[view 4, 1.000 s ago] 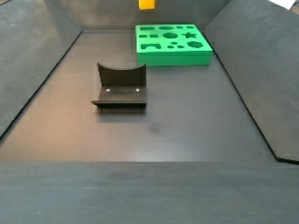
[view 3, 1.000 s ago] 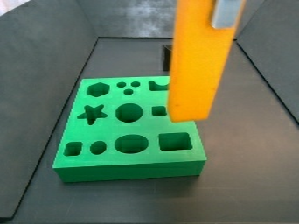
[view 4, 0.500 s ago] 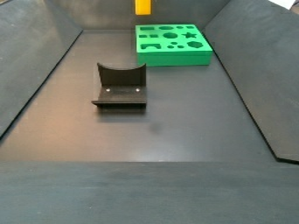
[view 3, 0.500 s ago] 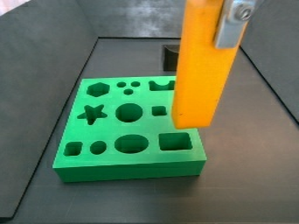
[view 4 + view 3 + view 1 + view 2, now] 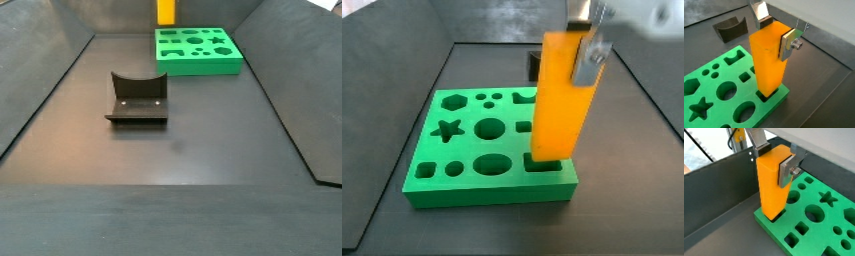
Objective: Insert the rectangle object.
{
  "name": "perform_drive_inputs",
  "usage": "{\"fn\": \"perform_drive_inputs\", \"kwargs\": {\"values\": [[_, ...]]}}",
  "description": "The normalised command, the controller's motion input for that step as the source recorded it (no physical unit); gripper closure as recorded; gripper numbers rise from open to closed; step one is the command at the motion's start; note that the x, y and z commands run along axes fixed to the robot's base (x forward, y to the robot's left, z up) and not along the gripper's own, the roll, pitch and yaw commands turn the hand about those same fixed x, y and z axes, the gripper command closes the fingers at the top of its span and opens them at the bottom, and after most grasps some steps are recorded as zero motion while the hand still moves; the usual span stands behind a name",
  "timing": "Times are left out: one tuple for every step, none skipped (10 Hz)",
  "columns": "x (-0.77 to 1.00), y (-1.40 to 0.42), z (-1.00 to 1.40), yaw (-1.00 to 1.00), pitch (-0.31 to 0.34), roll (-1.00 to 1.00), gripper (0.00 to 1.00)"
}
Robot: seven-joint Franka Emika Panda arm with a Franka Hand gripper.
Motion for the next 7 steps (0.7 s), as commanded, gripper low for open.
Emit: {"fn": "perform_drive_inputs", "kwargs": {"values": [[-0.11, -0.09, -0.37, -0.01, -0.047, 0.15, 1.0], [-0.11, -0.15, -0.34, 0.0, -0.071, 0.15, 1.0], [-0.04, -0.15, -0.28, 0.0, -0.09, 0.11, 1.0], [0.0, -0.01, -0.26, -0.03, -0.086, 0.04, 1.0], [0.0, 0.03, -0.23, -0.09, -0.053, 0.0, 1.0], [0.0, 0.14, -0.19, -0.12, -0.011, 0.0, 1.0], [0.0, 0.13, -0.18, -0.1, -0.013, 0.0, 1.0]]}}
